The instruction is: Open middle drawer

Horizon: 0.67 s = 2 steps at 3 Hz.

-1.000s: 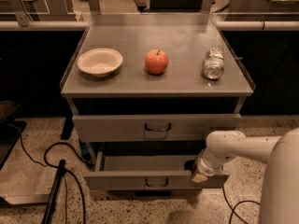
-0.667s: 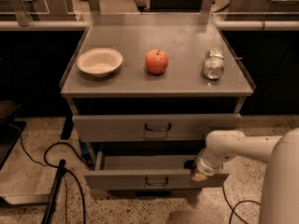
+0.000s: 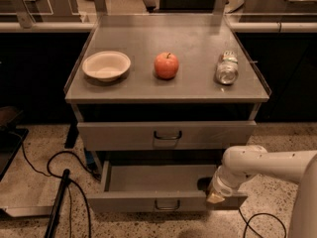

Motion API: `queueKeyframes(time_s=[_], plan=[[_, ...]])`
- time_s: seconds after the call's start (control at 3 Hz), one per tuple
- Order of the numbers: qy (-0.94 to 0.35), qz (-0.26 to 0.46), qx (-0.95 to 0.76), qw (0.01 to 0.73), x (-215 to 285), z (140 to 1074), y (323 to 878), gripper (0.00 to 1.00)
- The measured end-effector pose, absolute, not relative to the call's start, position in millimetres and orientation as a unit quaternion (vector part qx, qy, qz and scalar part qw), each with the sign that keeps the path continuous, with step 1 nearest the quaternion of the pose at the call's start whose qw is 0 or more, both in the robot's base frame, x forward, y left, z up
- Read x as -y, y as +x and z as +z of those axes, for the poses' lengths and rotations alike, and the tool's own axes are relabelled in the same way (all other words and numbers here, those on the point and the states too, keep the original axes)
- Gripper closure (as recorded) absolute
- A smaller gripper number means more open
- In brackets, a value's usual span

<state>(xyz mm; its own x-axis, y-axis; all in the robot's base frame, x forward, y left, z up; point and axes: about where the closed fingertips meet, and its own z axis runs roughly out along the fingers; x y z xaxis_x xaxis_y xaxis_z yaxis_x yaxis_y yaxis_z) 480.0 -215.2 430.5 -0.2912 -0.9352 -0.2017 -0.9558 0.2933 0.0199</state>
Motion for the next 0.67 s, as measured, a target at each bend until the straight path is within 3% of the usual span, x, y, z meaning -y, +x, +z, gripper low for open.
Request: queueKeyframes(time_s=[0.67], plan=[[-0.586, 0.075, -0.804, 0.060, 215.4, 427.6, 464.9, 1.00]])
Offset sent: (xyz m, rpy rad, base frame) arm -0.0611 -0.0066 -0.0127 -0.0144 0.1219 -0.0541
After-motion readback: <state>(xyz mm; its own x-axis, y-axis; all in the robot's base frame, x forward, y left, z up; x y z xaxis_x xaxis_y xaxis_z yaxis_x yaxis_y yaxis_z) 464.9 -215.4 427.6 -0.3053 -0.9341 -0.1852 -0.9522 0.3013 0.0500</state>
